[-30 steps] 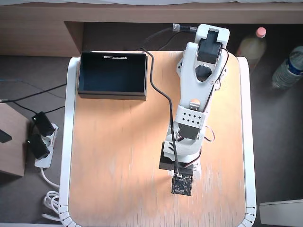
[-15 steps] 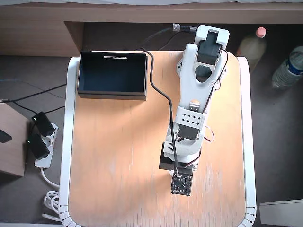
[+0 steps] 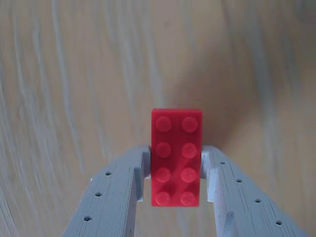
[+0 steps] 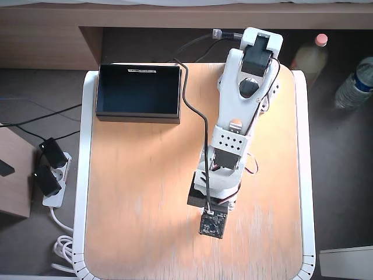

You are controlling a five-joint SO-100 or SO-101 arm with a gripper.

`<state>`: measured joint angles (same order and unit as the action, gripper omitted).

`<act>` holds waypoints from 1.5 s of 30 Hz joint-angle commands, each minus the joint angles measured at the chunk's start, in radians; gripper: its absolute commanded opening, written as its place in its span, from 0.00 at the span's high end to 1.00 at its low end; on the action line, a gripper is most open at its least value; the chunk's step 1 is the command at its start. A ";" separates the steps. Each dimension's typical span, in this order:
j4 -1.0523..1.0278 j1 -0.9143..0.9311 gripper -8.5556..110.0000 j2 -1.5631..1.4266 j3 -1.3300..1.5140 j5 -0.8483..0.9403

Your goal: Grasp a lego block and put it in the bin.

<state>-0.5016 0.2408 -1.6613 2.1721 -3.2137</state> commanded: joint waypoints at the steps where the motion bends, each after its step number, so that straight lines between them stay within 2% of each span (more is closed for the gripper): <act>1: -0.025 0.040 0.92 -0.178 -0.115 -0.023; 9: -0.186 0.135 0.92 -0.376 -0.121 -0.031; 17: -0.578 0.316 0.92 -0.535 -0.310 -0.029; 26: -0.954 0.641 0.92 -0.578 -0.526 -0.066; 36: -1.140 1.032 0.92 -0.575 -0.525 -0.186; 45: -1.141 1.172 0.92 -0.495 -0.520 -0.235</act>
<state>-1.6398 1.3668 -2.1752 1.7702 -3.4361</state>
